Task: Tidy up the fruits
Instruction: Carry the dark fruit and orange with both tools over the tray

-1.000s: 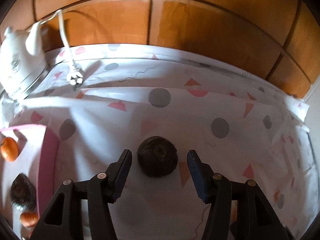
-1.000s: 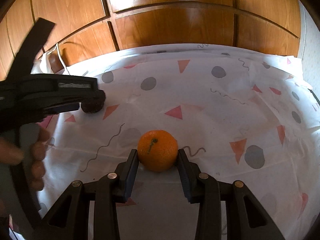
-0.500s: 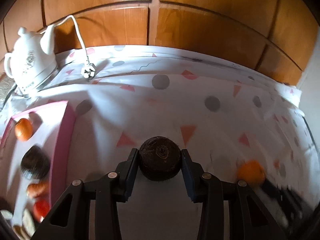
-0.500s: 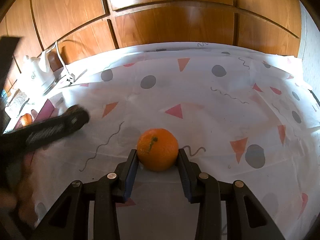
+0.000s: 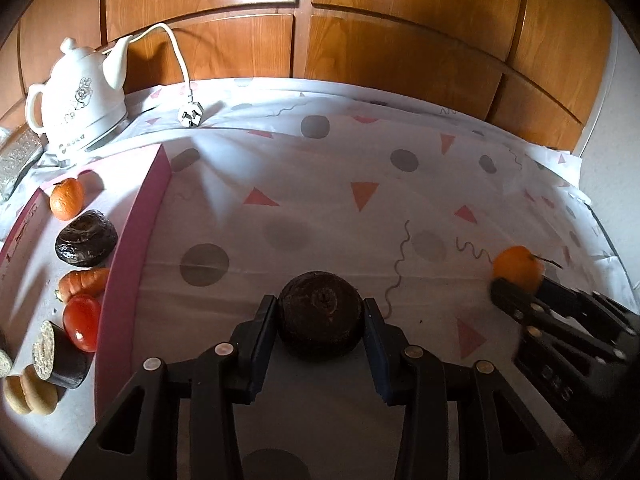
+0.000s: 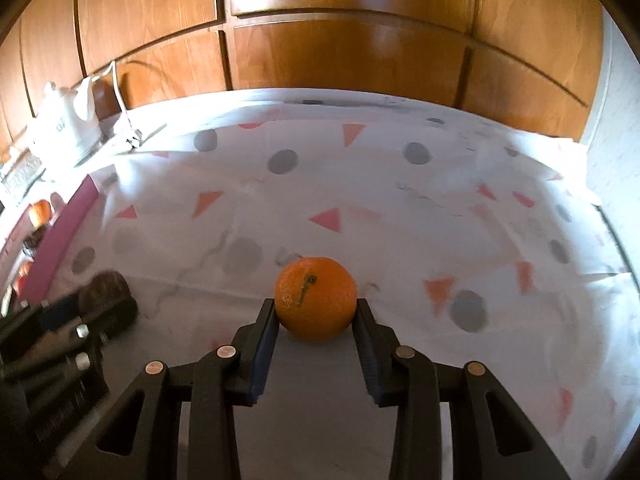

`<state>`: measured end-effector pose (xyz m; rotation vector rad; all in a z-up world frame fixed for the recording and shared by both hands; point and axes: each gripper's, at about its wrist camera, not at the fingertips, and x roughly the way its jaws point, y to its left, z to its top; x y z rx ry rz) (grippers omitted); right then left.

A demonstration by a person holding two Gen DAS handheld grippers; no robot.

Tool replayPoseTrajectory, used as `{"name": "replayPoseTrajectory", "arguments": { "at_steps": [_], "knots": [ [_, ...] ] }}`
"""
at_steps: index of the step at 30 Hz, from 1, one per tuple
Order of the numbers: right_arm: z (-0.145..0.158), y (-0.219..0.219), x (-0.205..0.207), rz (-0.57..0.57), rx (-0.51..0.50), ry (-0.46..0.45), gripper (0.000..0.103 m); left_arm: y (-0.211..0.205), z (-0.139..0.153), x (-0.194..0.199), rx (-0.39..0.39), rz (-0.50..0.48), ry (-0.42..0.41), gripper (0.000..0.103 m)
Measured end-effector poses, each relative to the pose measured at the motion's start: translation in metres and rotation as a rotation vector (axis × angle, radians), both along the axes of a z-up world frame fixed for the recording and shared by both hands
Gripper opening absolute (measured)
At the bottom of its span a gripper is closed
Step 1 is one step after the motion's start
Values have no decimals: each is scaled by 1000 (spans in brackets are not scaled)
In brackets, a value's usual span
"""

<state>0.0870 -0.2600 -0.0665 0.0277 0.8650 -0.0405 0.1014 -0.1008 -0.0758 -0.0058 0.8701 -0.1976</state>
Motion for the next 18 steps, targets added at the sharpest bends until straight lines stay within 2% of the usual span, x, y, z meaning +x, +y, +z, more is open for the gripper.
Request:
{"name": "replayPoseTrajectory", "arguments": {
  "at_steps": [18],
  "knots": [
    [-11,-10,-9,-24,12,7,40,-2,-4,-2,19,0,-19,43]
  ]
}}
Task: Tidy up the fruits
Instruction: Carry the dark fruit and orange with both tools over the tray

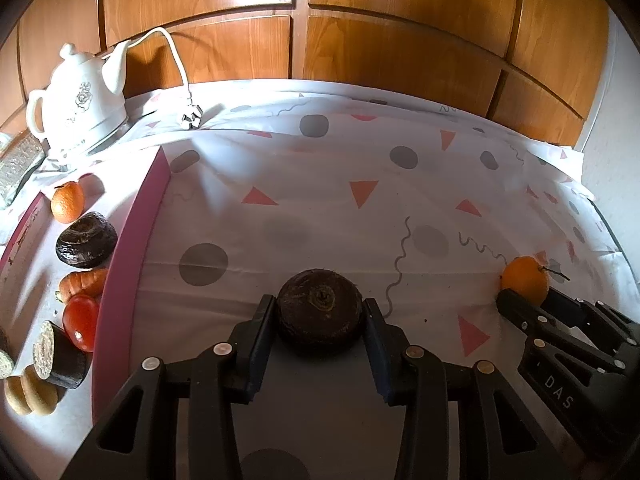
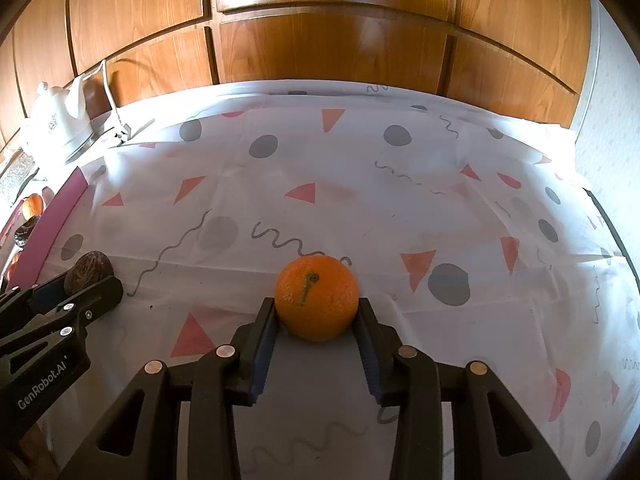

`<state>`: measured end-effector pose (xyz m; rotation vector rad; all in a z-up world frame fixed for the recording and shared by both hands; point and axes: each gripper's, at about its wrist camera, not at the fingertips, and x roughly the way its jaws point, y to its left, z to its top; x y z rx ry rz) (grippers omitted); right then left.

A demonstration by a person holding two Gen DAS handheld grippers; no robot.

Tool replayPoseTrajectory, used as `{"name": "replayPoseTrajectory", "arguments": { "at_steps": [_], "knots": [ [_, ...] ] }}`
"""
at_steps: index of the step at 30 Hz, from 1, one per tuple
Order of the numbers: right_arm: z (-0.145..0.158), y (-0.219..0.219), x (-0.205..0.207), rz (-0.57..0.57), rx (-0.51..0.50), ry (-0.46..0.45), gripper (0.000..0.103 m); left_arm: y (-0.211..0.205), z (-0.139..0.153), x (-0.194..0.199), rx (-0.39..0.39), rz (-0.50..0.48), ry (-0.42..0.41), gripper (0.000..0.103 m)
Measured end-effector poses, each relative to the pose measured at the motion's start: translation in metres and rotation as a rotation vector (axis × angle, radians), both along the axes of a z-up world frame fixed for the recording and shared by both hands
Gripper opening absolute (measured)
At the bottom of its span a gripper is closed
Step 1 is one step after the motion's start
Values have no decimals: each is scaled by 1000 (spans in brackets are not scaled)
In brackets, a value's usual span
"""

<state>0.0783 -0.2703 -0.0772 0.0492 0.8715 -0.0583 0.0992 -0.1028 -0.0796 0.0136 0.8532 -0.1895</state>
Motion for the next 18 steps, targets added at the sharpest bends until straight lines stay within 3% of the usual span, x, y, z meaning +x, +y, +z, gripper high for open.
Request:
{"name": "replayPoseTrajectory", "arguments": {
  "at_steps": [18],
  "knots": [
    [0,1,-1,-5,0,-11,39,0,0,0,-5,5,-7,42]
  ]
}}
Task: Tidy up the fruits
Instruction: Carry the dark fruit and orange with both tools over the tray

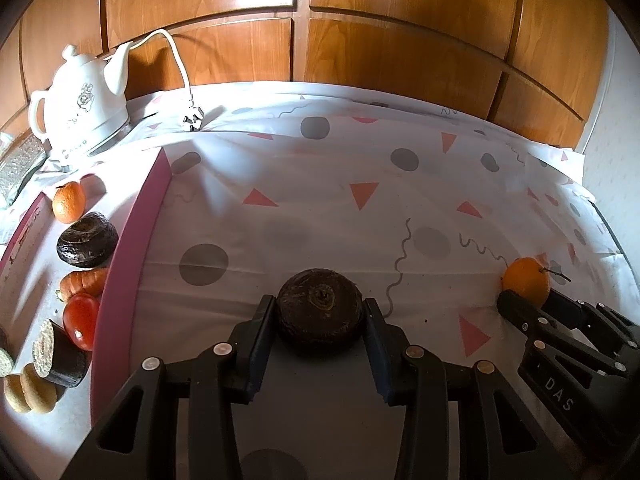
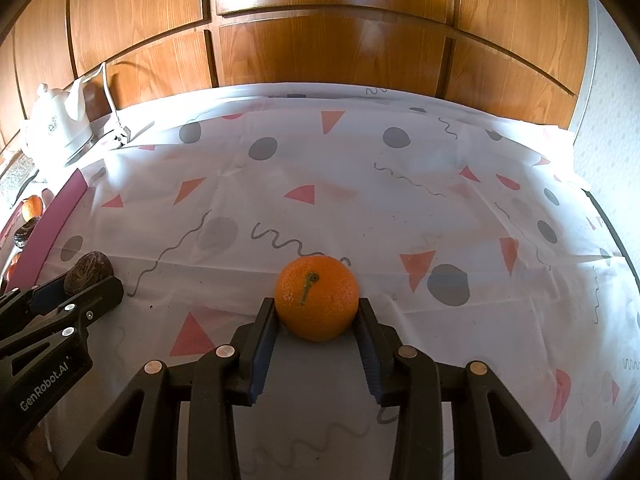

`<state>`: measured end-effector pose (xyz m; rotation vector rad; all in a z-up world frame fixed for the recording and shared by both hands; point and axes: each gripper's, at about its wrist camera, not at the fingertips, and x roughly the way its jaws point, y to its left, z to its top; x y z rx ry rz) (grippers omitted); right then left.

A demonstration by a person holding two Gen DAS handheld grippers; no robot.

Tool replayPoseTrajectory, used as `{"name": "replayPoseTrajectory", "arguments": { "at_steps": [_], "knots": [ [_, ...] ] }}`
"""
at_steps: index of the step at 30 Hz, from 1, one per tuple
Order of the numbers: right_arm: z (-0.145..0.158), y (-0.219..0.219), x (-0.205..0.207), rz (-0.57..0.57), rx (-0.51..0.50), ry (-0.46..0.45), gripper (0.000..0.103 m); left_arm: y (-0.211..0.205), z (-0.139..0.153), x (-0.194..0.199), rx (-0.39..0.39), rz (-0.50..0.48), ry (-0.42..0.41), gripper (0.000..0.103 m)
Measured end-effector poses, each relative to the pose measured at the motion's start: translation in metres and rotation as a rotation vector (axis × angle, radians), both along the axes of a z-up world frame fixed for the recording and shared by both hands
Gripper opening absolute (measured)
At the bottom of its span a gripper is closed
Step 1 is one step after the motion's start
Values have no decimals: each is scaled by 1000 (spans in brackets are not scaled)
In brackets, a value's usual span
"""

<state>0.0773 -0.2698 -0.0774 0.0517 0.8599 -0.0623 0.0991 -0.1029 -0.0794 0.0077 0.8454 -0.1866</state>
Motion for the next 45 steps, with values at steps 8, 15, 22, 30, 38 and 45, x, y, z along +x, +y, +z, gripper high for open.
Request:
{"name": "replayPoseTrajectory", "arguments": {
  "at_steps": [8,15,22,30,38,45],
  "knots": [
    [0,-3,0,0,19,-6,39,4,8,-3,-26,8,28,42],
    [0,0,0,0,-2,-4,39,17,40,-22,-66,9,-15,42],
    [-1,3,0,-2,-21,-1,39,37,60,-40,-92,24,-25,42],
    [2,5,2,5,-37,14,37,63,71,-52,-96,44,-35,42],
    [30,46,-4,135,54,-11,36,127,77,-43,-99,179,-48,42],
    [67,120,-16,391,170,-61,36,186,71,-23,-83,300,-11,43]
  ]
}}
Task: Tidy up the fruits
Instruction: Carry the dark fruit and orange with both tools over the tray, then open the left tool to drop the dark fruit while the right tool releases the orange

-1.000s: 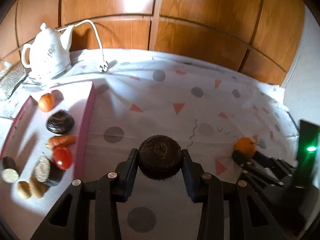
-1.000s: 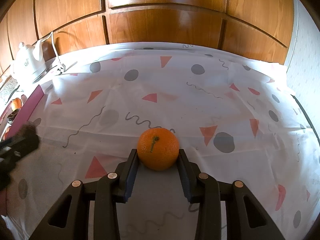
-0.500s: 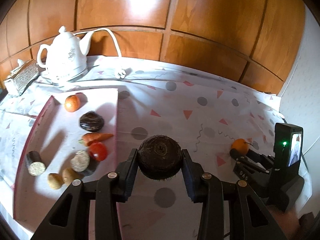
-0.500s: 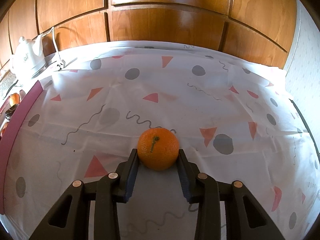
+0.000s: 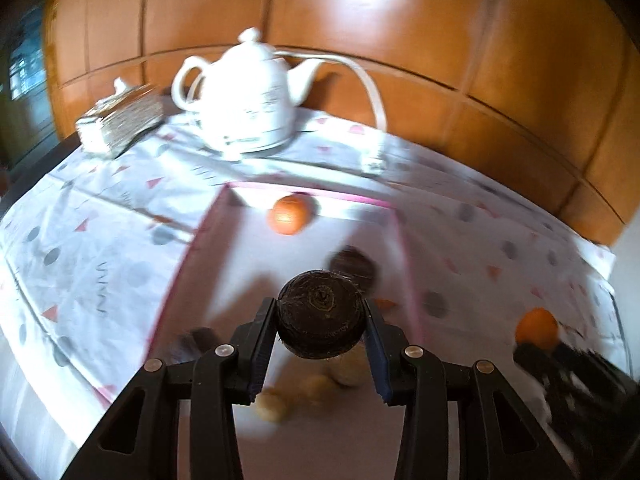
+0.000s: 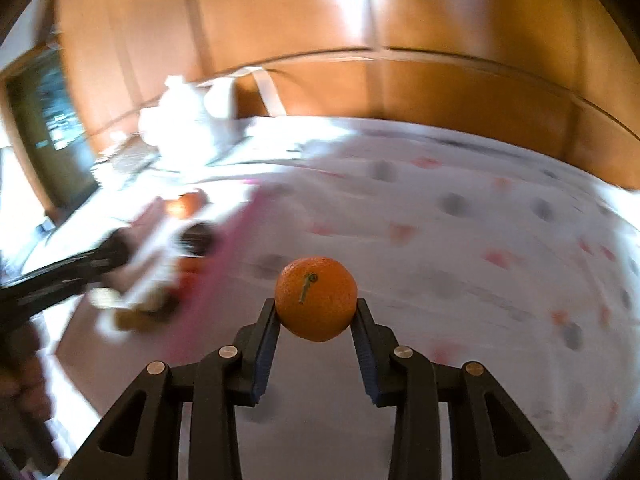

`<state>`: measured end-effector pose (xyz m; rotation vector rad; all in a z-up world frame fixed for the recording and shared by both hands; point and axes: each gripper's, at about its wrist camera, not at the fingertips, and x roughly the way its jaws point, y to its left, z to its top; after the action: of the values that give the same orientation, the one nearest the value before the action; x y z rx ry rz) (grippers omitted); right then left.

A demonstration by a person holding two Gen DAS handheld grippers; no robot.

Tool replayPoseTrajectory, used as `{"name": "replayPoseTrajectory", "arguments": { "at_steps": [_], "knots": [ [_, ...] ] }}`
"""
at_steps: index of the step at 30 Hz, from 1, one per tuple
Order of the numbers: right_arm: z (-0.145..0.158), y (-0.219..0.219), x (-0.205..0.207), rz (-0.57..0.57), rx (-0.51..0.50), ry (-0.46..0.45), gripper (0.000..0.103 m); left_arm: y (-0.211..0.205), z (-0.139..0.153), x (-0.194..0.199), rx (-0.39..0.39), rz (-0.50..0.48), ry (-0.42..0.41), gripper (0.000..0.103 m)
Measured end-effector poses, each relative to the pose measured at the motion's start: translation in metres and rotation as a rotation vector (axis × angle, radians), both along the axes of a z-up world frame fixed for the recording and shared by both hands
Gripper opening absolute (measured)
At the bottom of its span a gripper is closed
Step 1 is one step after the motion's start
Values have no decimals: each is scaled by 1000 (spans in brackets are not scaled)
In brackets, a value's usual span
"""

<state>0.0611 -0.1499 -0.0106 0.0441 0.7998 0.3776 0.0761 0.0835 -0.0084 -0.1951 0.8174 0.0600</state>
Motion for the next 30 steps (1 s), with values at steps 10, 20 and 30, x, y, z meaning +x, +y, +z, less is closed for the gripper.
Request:
{"name": "replayPoseTrajectory", "arguments": {
  "at_steps": [10,20,30],
  "knots": [
    [-1,92,-13,265,57,66,38,33,5,6,34,103,-12,67],
    [-4,94,-31,256,51,47,41,36,9,-19,55,145,-35,76],
    [12,80,-43,45,31,-29,41,28,13,-61,75,141,-64,92]
  ]
}}
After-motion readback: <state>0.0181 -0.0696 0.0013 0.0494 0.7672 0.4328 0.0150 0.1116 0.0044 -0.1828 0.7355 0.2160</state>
